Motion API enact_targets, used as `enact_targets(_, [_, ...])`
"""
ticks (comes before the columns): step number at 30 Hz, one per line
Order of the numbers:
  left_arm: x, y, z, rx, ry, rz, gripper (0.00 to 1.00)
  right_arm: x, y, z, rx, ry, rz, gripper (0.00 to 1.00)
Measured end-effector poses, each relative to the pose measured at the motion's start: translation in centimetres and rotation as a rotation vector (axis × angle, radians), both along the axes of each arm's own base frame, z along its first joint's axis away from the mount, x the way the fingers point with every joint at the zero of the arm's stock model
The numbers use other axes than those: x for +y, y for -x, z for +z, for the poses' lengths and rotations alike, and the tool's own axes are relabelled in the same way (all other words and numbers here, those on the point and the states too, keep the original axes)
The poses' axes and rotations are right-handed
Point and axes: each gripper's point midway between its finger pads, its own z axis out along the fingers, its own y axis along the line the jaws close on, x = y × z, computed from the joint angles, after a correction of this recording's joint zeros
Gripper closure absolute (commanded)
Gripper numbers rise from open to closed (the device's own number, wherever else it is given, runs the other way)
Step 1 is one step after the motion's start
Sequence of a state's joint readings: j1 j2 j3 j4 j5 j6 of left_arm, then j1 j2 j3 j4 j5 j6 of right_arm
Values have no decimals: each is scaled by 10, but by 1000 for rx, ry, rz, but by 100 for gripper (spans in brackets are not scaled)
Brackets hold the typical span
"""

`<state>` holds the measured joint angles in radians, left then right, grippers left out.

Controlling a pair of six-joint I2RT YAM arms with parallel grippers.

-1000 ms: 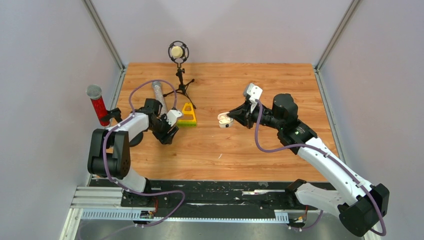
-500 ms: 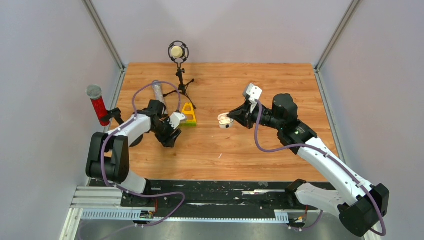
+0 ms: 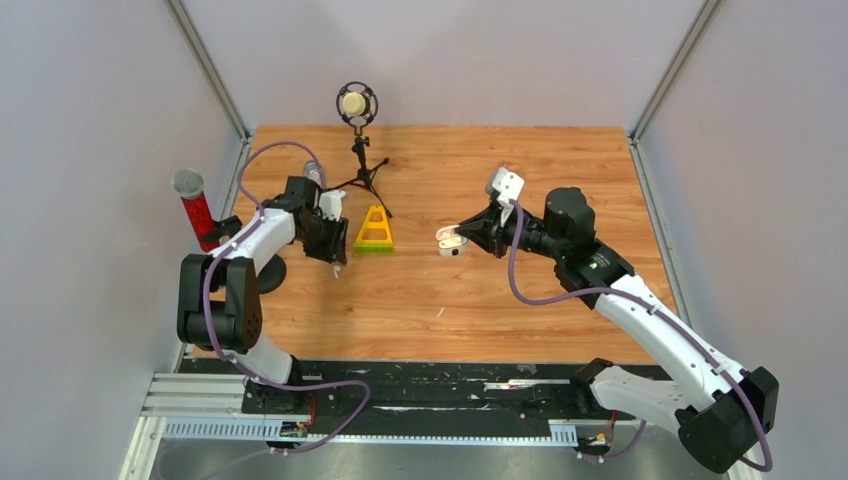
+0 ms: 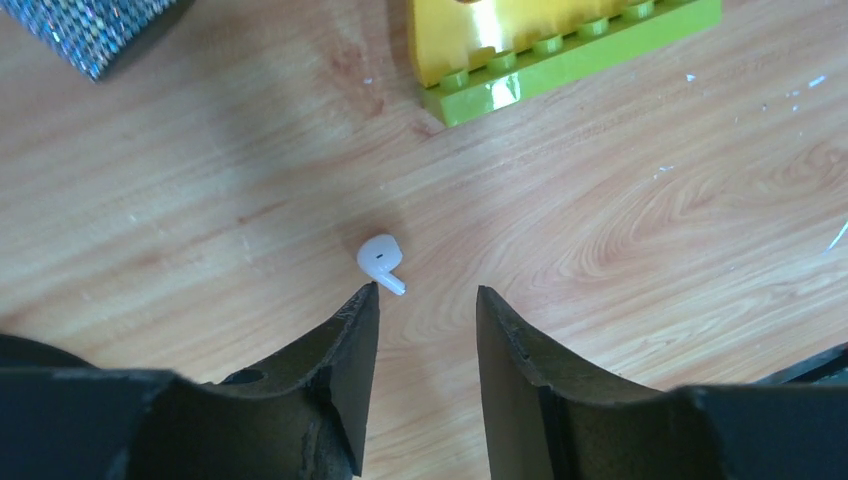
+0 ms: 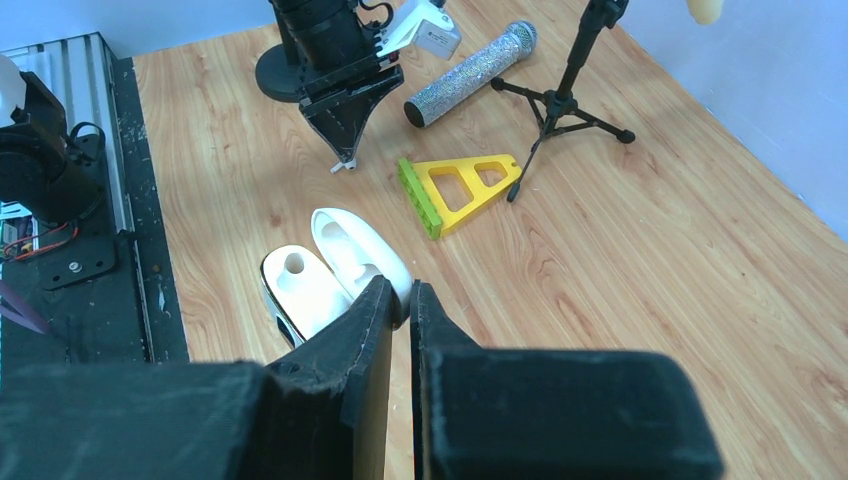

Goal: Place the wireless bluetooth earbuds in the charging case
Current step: Pick up the earbud from the center of the board.

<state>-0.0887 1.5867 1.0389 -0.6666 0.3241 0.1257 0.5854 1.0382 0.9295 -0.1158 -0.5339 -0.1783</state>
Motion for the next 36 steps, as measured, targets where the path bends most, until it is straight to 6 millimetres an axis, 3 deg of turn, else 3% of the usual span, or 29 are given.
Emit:
enact_targets(5, [0,6,-13,47,3,78,57,0,-1,-2,-2,6,-1,100])
enact_targets(11, [13,-3,-27,27,-77,60,61,0,-2,-3,0,8,-1,100])
enact_targets(24, [7,-4,-40,10,-86,46,71,0,-2,-3,0,9,-1,100])
enact_targets(33, [4,-5,-39,14,-70,68,98,0,-2,-3,-2,10,-1,100])
enact_targets(36, [3,-5,-39,16,-64,71,100,0,-2,-3,-2,10,-1,100])
